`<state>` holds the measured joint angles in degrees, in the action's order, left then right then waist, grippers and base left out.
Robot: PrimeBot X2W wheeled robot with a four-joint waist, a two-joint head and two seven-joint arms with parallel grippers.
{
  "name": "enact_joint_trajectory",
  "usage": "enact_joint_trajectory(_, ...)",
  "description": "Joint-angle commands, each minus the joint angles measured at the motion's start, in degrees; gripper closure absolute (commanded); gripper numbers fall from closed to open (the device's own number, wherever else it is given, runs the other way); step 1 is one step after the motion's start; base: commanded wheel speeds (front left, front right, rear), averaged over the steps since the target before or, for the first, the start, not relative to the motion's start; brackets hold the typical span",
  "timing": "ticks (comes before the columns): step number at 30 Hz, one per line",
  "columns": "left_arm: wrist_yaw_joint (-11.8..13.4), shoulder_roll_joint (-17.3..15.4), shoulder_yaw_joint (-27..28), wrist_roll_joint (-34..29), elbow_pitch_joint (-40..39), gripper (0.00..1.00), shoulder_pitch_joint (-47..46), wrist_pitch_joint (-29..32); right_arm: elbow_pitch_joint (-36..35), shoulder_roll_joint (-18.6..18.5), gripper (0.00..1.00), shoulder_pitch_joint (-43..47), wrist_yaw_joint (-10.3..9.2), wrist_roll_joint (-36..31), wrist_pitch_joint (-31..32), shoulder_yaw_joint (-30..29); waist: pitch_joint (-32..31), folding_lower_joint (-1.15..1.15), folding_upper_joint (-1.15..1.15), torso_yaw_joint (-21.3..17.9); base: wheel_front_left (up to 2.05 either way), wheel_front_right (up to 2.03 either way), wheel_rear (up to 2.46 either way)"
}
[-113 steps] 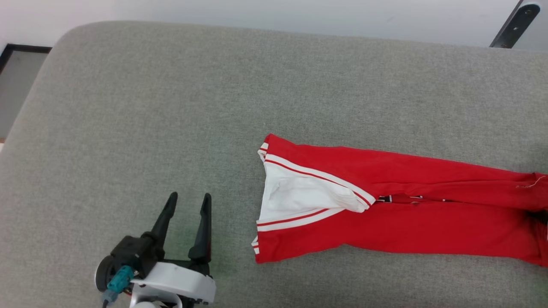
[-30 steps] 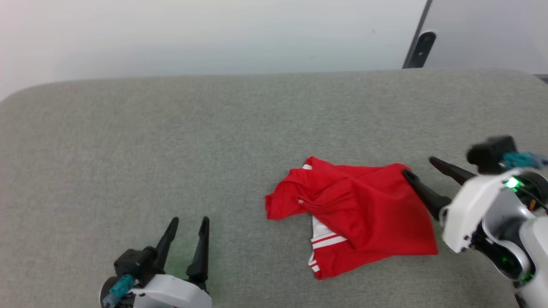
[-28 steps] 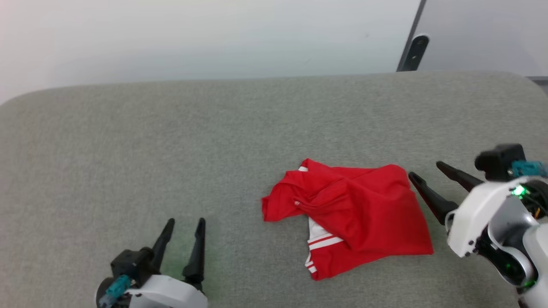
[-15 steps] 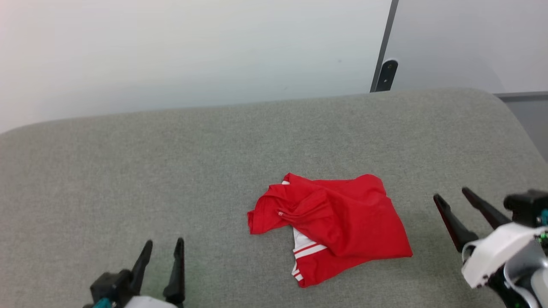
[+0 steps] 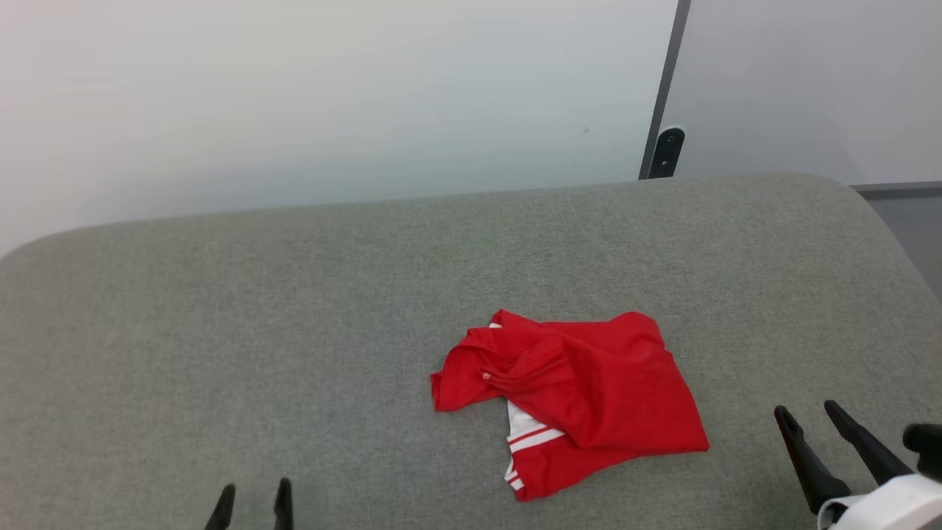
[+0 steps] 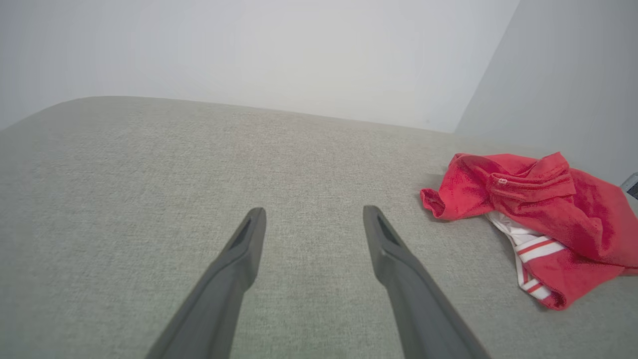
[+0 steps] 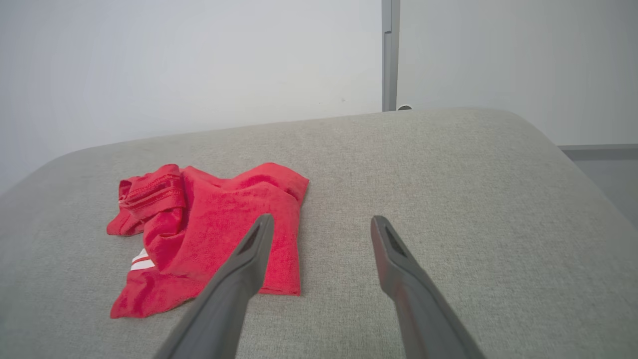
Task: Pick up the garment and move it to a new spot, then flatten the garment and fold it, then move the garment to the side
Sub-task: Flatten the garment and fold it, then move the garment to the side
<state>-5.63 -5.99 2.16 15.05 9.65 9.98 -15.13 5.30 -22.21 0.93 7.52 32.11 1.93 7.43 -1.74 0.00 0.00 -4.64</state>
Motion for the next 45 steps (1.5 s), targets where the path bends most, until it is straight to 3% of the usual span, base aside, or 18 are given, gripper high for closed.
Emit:
enact_joint_trajectory(1, 0.5, -0.03, 0.25, -0.41, -0.95, 0.0, 1.4, 0.02, -0.89, 0.56, 0.0, 1.12, -0.06, -0.19, 0.21, -0.9, 0.02, 0.0, 0.0, -0.07, 0.0, 0.0, 0.0)
enact_joint_trajectory(16, 3.1, 0.36, -0.64, -0.74, -9.62, 0.0, 6.78, 2.54, -7.25, 3.92, 0.0, 5.09, -0.06, -2.99, 4.15, -5.02, 0.6, 0.0, 0.0, -0.11, 0.0, 0.0, 0.0)
enact_joint_trajectory(29, 4.02, 0.43, -1.74, -0.67, -10.86, 0.0, 6.52, 3.32, -7.19, 4.24, 0.0, 4.05, -0.06, -2.85, 5.5, -4.27, 0.92, 0.0, 0.0, 0.29, 0.0, 0.0, 0.0)
enact_joint_trajectory(33, 4.45, 0.81, -2.15, -0.09, -11.06, 0.0, 5.48, 3.15, -6.76, 2.61, 0.0, 0.13, -0.06, -3.12, 7.67, -1.82, 1.31, 0.0, 0.0, 0.59, 0.0, 0.0, 0.0)
enact_joint_trajectory(38, 4.79, 1.28, -3.38, -0.16, -10.51, 0.0, 3.77, 2.85, -4.43, -0.54, 0.0, -8.97, -0.06, -2.84, 15.53, 2.76, 2.8, 0.0, 0.0, 1.34, 0.0, 0.0, 0.0)
enact_joint_trajectory(45, 3.9, 1.55, -5.55, -0.45, -8.66, 0.0, -1.67, 1.94, 2.56, -4.92, 0.0, -22.45, -0.06, 0.99, 36.38, 9.1, 8.8, 0.0, 0.0, 4.24, 0.0, 0.0, 0.0)
